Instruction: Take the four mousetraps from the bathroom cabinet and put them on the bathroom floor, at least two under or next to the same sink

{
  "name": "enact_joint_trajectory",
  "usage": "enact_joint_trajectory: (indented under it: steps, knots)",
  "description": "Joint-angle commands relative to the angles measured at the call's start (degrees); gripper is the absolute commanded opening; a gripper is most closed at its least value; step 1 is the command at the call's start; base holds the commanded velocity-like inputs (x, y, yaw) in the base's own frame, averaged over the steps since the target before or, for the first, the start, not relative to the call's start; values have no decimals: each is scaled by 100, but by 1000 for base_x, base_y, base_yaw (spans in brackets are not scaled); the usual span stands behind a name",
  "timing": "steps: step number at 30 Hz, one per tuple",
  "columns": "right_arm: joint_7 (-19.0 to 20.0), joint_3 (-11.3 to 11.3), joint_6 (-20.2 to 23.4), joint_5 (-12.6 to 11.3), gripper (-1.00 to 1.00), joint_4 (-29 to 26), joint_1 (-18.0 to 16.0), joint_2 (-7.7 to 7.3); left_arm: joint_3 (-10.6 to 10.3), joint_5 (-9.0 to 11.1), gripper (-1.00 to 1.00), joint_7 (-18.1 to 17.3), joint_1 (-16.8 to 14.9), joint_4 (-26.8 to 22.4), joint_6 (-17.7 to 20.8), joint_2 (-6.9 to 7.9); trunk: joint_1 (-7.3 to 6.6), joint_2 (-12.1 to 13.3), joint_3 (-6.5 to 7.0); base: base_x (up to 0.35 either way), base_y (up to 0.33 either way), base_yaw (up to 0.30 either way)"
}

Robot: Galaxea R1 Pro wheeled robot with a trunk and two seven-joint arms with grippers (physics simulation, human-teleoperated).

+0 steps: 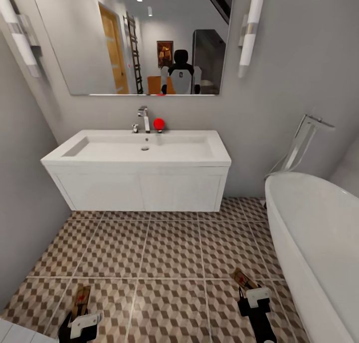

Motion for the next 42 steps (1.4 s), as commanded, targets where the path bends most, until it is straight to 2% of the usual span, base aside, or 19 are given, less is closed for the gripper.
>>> enact_joint_trajectory:
  steps: [1, 13, 28, 42]
  knots:
    - [-56, 24, 6, 46, -100, 3, -3, -1, -43, -20, -100, 58, -5, 12, -11, -1, 2, -2, -5, 176, -12, 0]
    - [-56, 24, 6, 52, -100, 3, -3, -1, -43, -19, -100, 58, -4, 12, -11, 1, 2, -2, -5, 39, 1, 0]
    - [-56, 24, 10, 53, -100, 3, -3, -1, -43, -19, -100, 58, -4, 13, -11, 0, 2, -2, -5, 198, 88, 0]
    - [-50, 17, 40, 49, -100, 67, 14, 2, -43, -20, -100, 56, -5, 14, -17, 1, 2, -2, -5, 11, 3, 0]
